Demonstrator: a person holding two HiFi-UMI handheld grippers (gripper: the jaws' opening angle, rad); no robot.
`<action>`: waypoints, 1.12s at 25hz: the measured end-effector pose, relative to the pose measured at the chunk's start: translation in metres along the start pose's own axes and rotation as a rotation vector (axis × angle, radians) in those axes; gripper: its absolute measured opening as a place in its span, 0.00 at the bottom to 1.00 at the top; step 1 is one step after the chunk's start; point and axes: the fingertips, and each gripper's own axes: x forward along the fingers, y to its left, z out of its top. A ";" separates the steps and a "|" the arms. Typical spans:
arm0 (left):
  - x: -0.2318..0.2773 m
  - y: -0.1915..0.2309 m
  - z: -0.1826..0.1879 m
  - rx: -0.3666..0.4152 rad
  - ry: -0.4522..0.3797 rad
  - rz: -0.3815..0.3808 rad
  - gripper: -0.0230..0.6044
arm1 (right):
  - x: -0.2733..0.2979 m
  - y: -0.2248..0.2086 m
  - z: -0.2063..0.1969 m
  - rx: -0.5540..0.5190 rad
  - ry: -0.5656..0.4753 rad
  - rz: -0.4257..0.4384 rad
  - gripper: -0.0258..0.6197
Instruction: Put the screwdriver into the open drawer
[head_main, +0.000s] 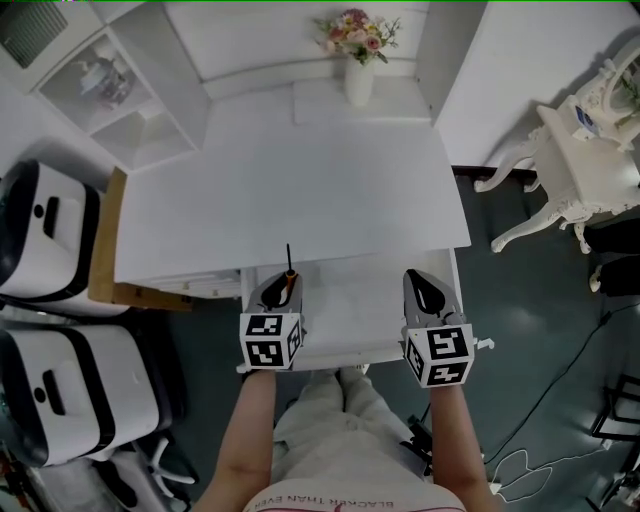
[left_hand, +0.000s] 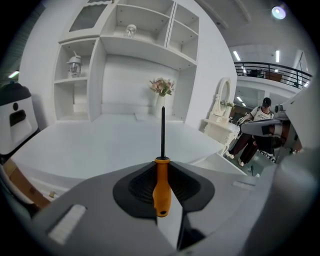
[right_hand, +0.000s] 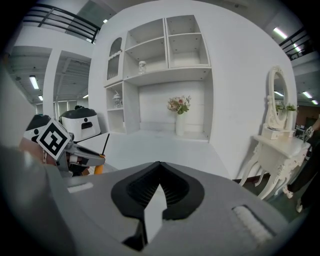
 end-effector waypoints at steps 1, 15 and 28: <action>0.002 0.000 -0.006 -0.007 0.017 -0.005 0.18 | 0.000 0.000 -0.001 0.001 0.004 -0.004 0.04; 0.028 0.004 -0.084 -0.106 0.304 -0.061 0.18 | 0.006 0.001 -0.006 -0.010 0.045 -0.030 0.04; 0.054 0.000 -0.134 -0.181 0.491 -0.084 0.18 | 0.007 -0.006 -0.016 -0.017 0.087 -0.040 0.04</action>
